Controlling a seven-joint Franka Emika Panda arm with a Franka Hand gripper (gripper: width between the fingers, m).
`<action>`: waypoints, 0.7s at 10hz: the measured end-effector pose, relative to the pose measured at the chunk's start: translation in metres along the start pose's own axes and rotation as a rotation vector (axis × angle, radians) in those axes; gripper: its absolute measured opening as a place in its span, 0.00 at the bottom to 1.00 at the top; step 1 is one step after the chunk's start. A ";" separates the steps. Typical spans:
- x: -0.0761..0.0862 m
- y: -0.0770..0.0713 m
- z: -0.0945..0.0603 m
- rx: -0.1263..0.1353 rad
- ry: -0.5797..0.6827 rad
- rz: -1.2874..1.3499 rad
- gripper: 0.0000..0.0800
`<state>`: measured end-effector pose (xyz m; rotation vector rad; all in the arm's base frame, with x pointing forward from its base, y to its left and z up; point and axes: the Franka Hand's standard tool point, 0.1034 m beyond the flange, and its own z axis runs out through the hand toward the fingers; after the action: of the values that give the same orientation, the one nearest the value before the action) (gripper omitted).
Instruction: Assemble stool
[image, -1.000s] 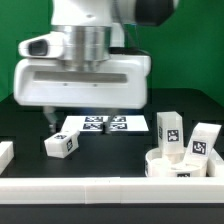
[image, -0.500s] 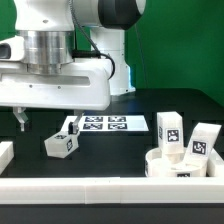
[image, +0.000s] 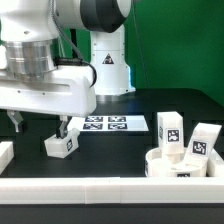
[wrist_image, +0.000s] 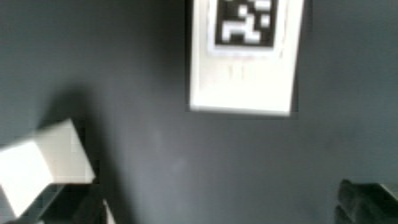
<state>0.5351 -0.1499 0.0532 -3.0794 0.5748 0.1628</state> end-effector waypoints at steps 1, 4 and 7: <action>-0.010 0.005 0.004 0.031 -0.058 0.040 0.81; -0.010 0.005 0.003 0.033 -0.072 0.038 0.81; -0.006 -0.004 0.005 0.049 -0.249 0.015 0.81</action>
Offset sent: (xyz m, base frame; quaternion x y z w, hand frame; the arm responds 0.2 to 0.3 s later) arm 0.0000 0.0000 0.0000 0.0000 0.0000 0.0000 1.0000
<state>0.5309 -0.1437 0.0482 -2.9435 0.5789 0.5153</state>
